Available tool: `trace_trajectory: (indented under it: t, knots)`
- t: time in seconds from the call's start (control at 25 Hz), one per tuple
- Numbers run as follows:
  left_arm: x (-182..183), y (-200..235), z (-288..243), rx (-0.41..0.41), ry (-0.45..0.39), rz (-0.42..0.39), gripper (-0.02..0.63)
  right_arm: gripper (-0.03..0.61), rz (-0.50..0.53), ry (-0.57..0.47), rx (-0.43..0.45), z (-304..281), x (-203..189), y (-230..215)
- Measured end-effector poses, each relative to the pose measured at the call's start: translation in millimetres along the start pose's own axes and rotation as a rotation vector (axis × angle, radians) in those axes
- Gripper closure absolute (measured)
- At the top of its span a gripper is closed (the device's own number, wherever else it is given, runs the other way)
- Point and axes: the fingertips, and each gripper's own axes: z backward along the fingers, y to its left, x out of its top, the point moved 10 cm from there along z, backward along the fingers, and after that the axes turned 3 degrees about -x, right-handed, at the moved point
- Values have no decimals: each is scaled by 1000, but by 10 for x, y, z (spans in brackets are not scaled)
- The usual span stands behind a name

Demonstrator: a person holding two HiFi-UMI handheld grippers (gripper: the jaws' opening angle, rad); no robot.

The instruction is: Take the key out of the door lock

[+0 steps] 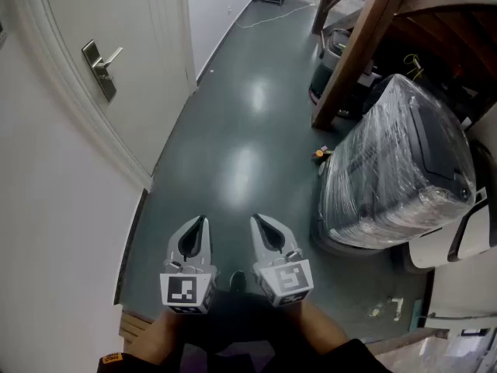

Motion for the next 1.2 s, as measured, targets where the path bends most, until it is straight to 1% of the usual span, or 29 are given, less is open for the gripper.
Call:
trace_trajectory:
  t: [0.12, 0.28, 0.44, 0.52, 0.6, 0.64, 0.84, 0.92, 1.0, 1.08, 1.2]
  knots:
    - [67, -39, -12, 27, 24, 26, 595, 589, -27, -1, 33, -4, 23, 24]
    - [113, -66, -18, 31, 21, 20, 597, 589, -23, -3, 28, 16, 27, -12]
    - [42, -51, -38, 9, -5, -12, 595, 589, -58, -45, 61, -55, 361, 29]
    - [64, -57, -51, 20, -2, -9, 595, 588, -76, -36, 65, -57, 260, -8]
    - [90, -69, -68, 27, -5, -5, 595, 588, -67, -13, 64, -48, 65, -67]
    - [97, -76, -77, 25, -8, -10, 595, 588, -61, -10, 69, -55, 49, -79]
    - [147, -117, -135, 36, -20, -27, 595, 586, -60, -18, 105, -146, 207, -109]
    - [146, -105, -148, 51, -21, -39, 595, 588, -24, -23, 116, -214, 179, -119]
    - [133, -49, -153, 61, -20, -49, 595, 586, 5, -25, 111, -292, 178, -88]
    - [149, 45, -155, 83, -17, -49, 595, 586, 5, -20, 111, -392, 212, -36]
    - [170, 172, -192, 121, -27, -48, 595, 586, -2, 0, 135, -571, 293, 12]
